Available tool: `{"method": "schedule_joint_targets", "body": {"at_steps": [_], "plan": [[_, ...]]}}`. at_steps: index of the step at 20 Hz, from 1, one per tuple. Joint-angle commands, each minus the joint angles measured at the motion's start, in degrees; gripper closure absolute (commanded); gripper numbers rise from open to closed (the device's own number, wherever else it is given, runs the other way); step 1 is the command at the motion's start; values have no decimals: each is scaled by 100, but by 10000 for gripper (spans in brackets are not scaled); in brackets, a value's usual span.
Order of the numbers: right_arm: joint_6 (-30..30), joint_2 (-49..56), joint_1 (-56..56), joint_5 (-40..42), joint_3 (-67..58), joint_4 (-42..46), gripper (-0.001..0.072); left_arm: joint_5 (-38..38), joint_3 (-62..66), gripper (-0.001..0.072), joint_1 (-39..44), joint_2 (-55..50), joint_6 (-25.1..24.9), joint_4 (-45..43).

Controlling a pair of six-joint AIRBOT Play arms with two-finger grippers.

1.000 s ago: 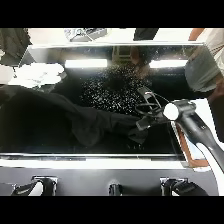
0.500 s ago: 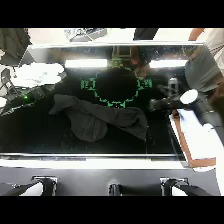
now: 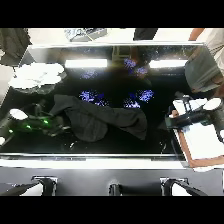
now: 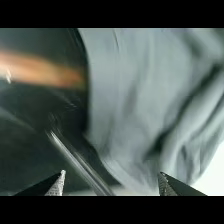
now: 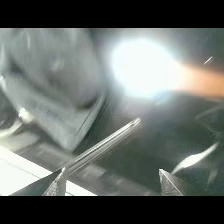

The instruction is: Fold the shirts.

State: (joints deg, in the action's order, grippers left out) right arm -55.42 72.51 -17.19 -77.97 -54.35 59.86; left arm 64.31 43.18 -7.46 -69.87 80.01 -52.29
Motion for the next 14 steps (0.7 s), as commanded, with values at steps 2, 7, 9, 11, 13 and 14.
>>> {"method": "schedule_joint_targets", "body": {"at_steps": [2, 7, 9, 11, 13, 14], "plan": [[129, -7, -72, 140, 699, -503, 29, -527, -859, -1, 1012, -7, -9, 1091], [234, -4, -70, 662, 1139, -909, 28, -1539, -874, 4, 1895, -85, 61, 1788], [275, -7, -70, 817, 1320, -1049, 28, -1886, -872, 5, 2151, -284, 66, 2109], [393, -7, -70, 957, 1513, -1349, 27, -2107, -872, 24, 2356, -520, 61, 2444], [468, -7, -13, 1067, 1604, -1517, 26, -2404, -872, 324, 2472, -608, 63, 2494], [466, -4, 136, 1158, 1604, -1491, 18, -2455, -870, 505, 2468, -601, 61, 2494]]}}
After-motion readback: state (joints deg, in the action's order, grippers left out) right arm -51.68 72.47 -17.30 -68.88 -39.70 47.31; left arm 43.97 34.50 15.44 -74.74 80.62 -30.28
